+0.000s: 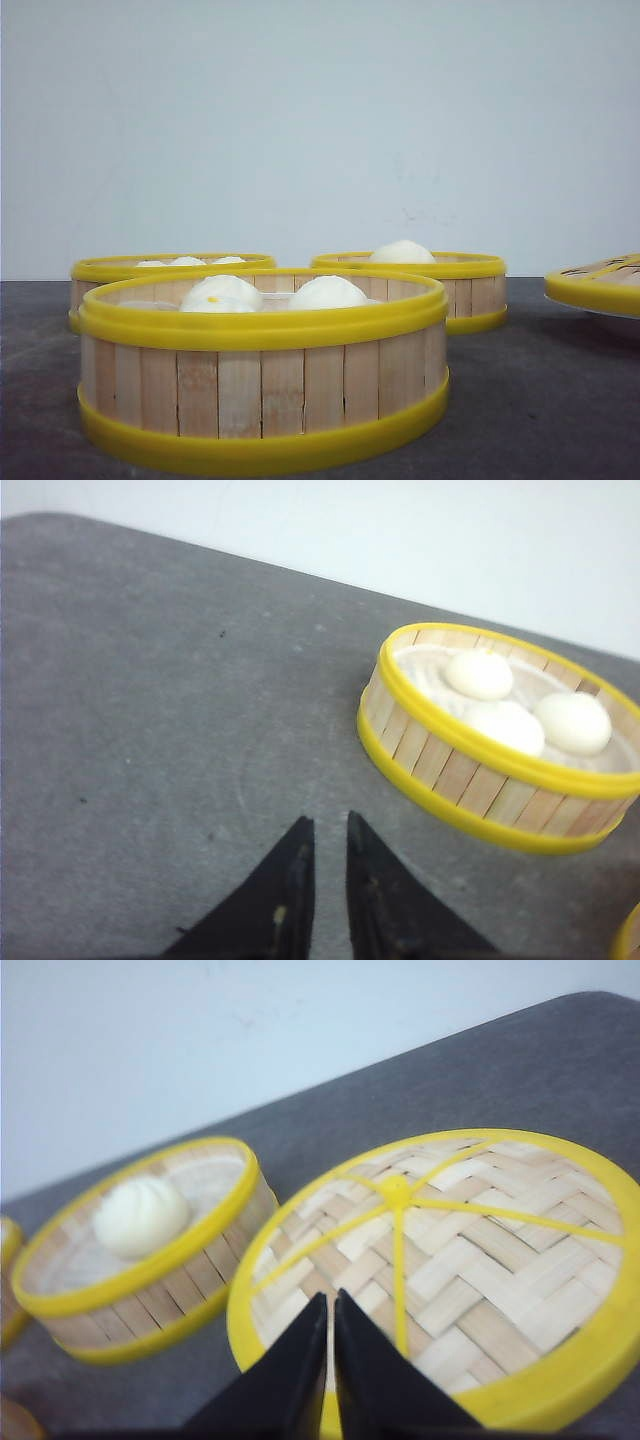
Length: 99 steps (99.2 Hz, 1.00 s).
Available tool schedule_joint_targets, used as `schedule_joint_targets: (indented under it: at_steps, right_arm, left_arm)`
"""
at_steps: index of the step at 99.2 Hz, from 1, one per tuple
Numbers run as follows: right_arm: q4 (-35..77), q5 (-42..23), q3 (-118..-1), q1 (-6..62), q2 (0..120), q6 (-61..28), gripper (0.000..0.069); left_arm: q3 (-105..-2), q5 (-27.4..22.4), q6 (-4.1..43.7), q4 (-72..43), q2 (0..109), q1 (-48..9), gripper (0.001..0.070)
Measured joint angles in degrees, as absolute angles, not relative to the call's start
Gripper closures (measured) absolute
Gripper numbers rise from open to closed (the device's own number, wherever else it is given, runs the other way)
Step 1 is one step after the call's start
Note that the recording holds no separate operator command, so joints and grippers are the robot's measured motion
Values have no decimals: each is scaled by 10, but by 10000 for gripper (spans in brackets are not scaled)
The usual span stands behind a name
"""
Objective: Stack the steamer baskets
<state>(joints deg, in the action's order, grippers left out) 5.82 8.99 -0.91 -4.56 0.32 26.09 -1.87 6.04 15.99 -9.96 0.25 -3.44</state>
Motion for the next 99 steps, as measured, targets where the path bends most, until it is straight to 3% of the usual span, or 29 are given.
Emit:
schedule_joint_targets:
  at_steps: [25,42,56,79,85,94,99]
  right_arm:
    - [58,84,-25,-46,14,354,684]
    - [99,77,-139,-46,87,378,684]
    - [154,77,-285,-45,189,304,684]
    - [223,75,-459,-29,286,135,679]
    - [225,75,-469,-25,293,115,608]
    - [228,76,-470,-23,298,105,372]
    - [232,76,-470,-23,305,105,290]
  left_arm:
    - [-32,40,224,-94,10,-34,685]
    - [-137,32,241,-99,70,-34,685]
    - [-266,31,228,-144,166,-34,685]
    - [-429,4,154,-196,321,-34,675]
    - [-444,-3,141,-200,347,-34,611]
    - [-455,-11,126,-200,379,-36,427]
    - [-456,-14,119,-199,394,-38,360]
